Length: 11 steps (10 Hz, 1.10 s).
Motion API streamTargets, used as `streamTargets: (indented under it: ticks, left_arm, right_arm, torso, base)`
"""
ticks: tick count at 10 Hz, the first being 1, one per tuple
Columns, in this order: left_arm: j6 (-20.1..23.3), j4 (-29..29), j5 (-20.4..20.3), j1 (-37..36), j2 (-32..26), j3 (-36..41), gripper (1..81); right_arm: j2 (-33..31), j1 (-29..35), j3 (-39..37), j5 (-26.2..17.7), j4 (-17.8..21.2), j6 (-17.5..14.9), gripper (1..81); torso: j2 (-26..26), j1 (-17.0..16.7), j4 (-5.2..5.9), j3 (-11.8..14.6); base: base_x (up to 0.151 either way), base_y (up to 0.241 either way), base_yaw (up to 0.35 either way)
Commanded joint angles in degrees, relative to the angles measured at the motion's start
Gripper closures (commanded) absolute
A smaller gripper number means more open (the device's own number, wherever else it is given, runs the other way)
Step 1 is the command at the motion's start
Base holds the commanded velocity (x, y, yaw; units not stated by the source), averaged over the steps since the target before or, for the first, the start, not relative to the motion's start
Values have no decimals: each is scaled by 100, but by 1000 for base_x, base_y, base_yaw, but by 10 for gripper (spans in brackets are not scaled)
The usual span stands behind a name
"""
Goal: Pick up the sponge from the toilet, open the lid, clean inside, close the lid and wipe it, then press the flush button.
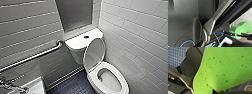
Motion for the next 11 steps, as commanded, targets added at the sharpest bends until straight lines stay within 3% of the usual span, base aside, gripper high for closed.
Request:
streamTargets:
  ticks: [1,2,3,5,6,7,8,10,11]
  left_arm:
    - [144,-5,278,46,-93,183,10]
    - [206,-13,244,82,-58,113,10]
    - [216,-13,165,117,-40,43,10]
    - [224,-5,76,152,-13,-11,10]
    - [224,-5,76,152,13,-36,10]
    - [216,-13,76,178,65,-115,10]
    - [216,-40,59,231,144,-263,10]
    - [163,-93,-293,302,303,-758,10]
    - [102,-214,-416,302,295,-907,10]
  right_arm:
    - [-1452,351,2335,-1134,1856,-1703,811]
    - [-1708,458,2741,-1106,2093,-1815,811]
    - [-1841,589,2874,-1168,2268,-2183,811]
    - [-1895,853,3165,-1177,3396,-3356,811]
    - [-1930,1071,3313,-1177,4258,-4001,811]
    - [-2079,1248,3438,-1212,4827,-4426,811]
    - [-2096,1380,3489,-1212,4709,-4507,811]
    - [-2220,1660,3851,-1089,3757,-4498,811]
    - [-2308,1977,4086,-1098,3458,-4454,811]
  torso:
    - [0,0,0,0]
    - [0,0,0,2]
    - [0,0,0,2]
    - [0,0,0,2]
    - [0,0,0,2]
    - [0,0,0,2]
    - [0,0,0,2]
    - [0,0,0,2]
    - [0,0,0,2]
  base:
    - [0,0,0]
    - [0,0,0]
    - [0,0,0]
    - [0,0,0]
    - [0,0,0]
    - [0,0,0]
    - [0,0,0]
    - [0,0,0]
    - [0,0,0]
